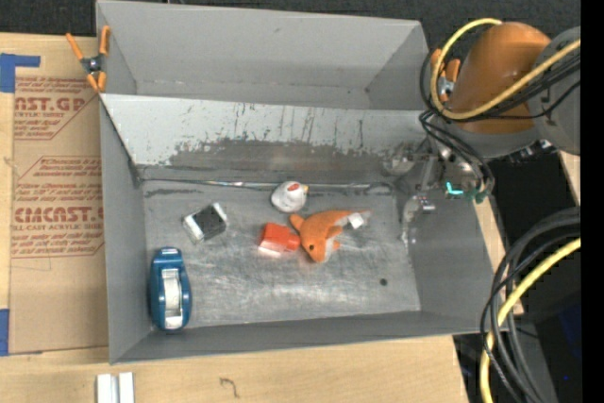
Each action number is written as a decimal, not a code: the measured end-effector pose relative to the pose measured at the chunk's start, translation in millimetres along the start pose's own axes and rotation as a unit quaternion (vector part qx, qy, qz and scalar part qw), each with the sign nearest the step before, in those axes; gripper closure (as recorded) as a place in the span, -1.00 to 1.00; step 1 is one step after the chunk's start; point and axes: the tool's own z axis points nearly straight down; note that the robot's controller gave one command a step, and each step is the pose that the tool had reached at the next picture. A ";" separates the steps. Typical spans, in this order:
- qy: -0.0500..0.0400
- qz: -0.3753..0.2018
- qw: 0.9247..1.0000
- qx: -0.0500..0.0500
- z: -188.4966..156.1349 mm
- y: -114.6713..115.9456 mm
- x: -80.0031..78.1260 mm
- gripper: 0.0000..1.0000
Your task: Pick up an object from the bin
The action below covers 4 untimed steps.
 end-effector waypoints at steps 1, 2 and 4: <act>-0.004 -0.001 1.000 0.001 -4.5 0.4 -2.1 -1.00; -0.005 -0.051 0.999 0.001 50.1 37.2 1.7 -1.00; -0.008 -0.012 1.000 0.000 71.8 69.2 -0.4 1.00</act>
Offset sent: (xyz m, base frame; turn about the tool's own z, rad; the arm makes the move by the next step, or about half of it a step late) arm -0.0051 0.0534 -0.0746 -0.1468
